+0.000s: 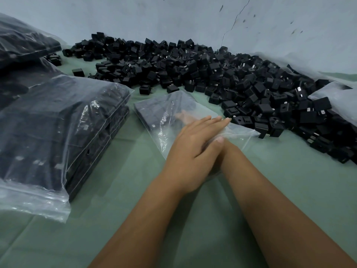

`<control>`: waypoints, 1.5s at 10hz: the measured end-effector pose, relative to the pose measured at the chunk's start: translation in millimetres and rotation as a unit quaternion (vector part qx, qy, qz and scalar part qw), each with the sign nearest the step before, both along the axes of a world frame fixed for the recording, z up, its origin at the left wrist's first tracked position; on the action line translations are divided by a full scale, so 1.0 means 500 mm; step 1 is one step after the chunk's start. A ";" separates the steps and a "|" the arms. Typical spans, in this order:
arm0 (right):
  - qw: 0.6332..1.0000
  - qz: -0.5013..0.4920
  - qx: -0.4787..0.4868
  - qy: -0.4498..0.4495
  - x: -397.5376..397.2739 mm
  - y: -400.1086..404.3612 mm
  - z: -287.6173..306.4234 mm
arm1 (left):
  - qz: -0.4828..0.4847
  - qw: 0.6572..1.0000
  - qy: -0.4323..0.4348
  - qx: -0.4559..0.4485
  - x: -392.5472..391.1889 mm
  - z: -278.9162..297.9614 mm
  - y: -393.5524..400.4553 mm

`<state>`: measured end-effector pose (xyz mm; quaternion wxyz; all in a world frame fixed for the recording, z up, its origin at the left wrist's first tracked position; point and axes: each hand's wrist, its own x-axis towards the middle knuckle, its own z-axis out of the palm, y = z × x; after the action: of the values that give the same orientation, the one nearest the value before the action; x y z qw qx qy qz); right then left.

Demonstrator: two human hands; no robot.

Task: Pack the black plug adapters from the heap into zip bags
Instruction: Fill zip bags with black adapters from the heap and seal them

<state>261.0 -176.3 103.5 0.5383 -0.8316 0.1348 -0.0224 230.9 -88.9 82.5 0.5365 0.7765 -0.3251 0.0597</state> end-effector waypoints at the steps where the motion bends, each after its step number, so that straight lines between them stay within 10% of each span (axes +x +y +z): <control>1: 0.989 0.075 -0.122 -0.037 -0.014 -0.027 -0.040 | 0.003 1.000 0.021 -0.002 0.007 -0.004 0.004; 2: 0.915 0.156 -0.351 -0.124 -0.046 -0.050 -0.061 | -0.010 0.997 0.077 0.016 0.013 -0.008 0.008; 4: 0.793 -0.005 -0.389 -0.469 -0.117 -0.122 -0.039 | -0.051 0.981 0.186 0.030 0.020 -0.013 0.014; 6: 0.885 -0.220 -0.300 -0.280 -0.123 -0.214 -0.049 | -0.041 0.976 0.111 0.184 0.027 -0.022 0.015; 8: 0.886 -0.181 -0.417 -0.090 -0.094 -0.251 -0.081 | -0.081 0.917 0.020 0.389 0.035 -0.024 0.008; 11: 0.850 -0.265 -0.179 -0.419 -0.124 -0.174 -0.036 | -0.032 0.970 0.207 0.124 0.041 -0.033 0.014; 15: 0.961 -0.037 -0.217 -0.166 -0.127 -0.073 -0.073 | -0.038 0.960 0.276 -0.005 0.084 -0.050 0.008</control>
<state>197.4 -212.8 67.2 0.3587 -0.9075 0.0657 -0.2086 272.9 -84.8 57.7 0.6108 0.7472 -0.1937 -0.1761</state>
